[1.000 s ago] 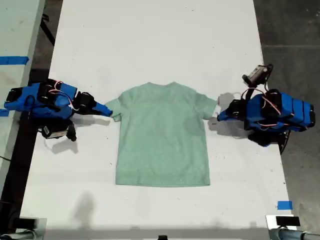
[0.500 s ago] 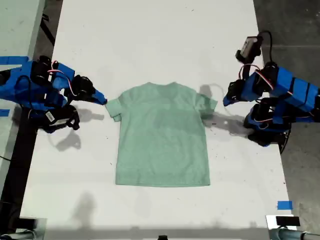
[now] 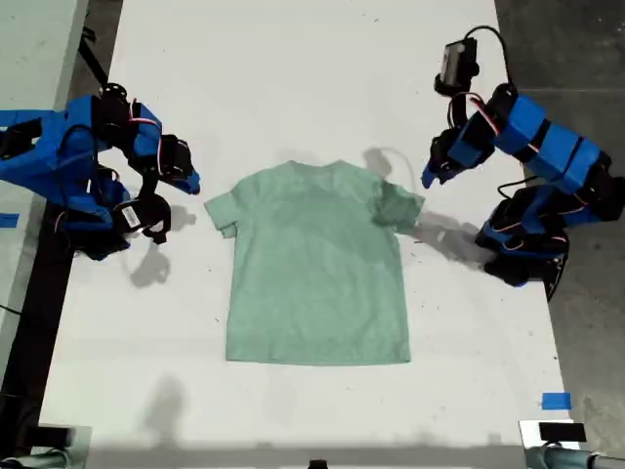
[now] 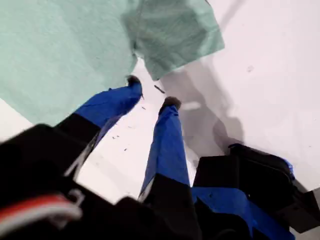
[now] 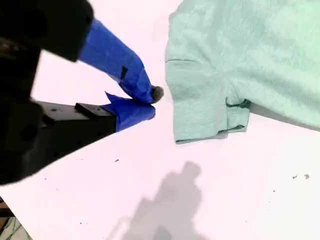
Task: Fold tshirt
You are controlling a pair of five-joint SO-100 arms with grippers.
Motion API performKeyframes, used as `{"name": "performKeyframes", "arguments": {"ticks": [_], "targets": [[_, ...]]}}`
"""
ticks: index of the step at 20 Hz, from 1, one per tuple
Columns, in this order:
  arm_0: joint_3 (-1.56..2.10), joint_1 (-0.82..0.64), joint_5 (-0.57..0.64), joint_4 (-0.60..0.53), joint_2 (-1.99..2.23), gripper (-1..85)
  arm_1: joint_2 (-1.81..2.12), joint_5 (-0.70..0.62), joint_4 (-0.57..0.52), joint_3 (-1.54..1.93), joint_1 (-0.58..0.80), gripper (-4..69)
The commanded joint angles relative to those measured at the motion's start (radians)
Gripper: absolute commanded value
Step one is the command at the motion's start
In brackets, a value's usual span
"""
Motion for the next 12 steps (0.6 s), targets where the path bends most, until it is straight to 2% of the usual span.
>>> {"name": "performKeyframes", "arguments": {"ticks": [1, 6, 12], "targets": [[-0.057, -0.009, 0.008, 0.006, -0.006, 5.4, -0.029, -0.072, 0.005, -0.071, 0.034, 20.3], [-0.055, -0.011, 0.003, -0.005, -0.008, 9.1, -0.034, -0.207, -0.078, -0.025, 0.098, 28.0], [-0.055, -0.006, 0.002, -0.012, -0.015, 14.2, -0.015, -0.308, -0.403, 0.281, 0.143, 31.1]]}}
